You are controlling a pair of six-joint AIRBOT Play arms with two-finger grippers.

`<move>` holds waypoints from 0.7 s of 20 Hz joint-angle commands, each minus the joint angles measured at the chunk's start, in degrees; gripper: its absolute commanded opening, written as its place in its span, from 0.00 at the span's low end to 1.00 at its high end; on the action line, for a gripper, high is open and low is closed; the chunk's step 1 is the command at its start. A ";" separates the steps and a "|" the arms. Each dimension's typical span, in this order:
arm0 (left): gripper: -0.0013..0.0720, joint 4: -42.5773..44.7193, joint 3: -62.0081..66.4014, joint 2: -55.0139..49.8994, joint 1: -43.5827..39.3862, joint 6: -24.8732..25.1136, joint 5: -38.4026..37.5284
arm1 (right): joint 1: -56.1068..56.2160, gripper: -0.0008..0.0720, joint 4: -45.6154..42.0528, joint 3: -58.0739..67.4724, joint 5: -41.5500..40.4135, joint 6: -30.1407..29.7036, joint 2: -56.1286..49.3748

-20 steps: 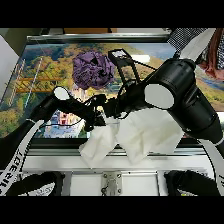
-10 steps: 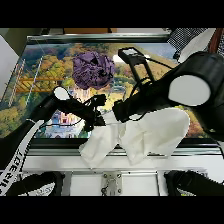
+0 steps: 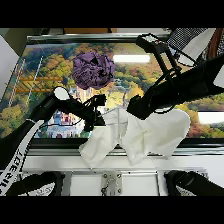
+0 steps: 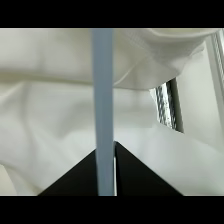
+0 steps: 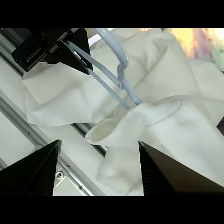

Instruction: Fold the clothes and pants, and hang the long-sleeved shirts on hangers.

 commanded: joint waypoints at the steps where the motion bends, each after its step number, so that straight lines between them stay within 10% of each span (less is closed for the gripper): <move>1: 0.05 0.02 0.00 0.00 0.04 0.02 -0.11 | -1.62 0.74 -0.02 -0.13 -0.42 -12.66 0.59; 14: 0.05 0.04 -0.02 0.00 0.07 0.04 -0.74 | -66.25 0.74 41.07 -39.12 -9.27 -60.98 17.90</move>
